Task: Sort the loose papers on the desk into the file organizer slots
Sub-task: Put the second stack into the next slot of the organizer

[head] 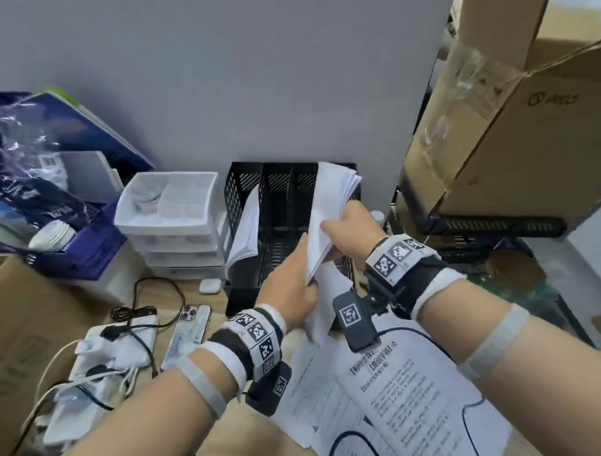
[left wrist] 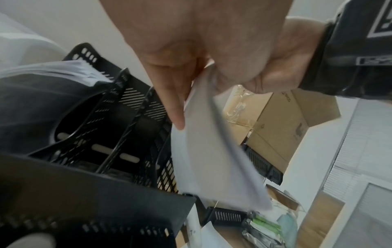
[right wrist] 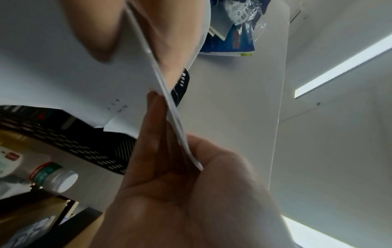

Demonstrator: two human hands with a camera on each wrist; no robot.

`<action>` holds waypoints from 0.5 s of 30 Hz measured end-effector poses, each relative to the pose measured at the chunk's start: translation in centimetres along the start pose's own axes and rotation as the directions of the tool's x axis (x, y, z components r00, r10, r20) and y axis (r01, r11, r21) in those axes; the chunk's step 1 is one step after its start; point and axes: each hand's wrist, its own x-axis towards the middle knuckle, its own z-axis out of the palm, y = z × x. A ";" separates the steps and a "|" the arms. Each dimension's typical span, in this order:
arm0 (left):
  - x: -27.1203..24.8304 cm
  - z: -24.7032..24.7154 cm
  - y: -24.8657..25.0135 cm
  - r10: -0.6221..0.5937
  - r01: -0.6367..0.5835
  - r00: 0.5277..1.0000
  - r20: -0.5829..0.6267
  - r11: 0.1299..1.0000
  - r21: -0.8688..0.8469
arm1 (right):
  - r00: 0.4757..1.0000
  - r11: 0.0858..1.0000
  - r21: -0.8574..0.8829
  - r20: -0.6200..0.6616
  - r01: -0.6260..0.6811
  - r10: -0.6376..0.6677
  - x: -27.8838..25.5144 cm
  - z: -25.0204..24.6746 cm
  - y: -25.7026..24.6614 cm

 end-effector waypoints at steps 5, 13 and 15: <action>-0.8 -1.4 -3.8 -0.108 0.102 0.986 0.123 0.993 0.058 | 0.997 0.997 0.009 0.019 0.079 -0.079 -0.5 1.3 -2.4; -0.3 -1.3 -7.3 -0.135 0.141 0.984 0.113 0.989 -0.044 | 1.000 0.995 0.102 0.001 0.014 -0.015 0.7 3.5 -2.9; 0.1 -1.4 -7.9 -0.134 0.142 0.986 0.098 0.987 -0.080 | 1.000 0.995 0.095 -0.004 0.010 -0.010 1.0 3.8 -3.1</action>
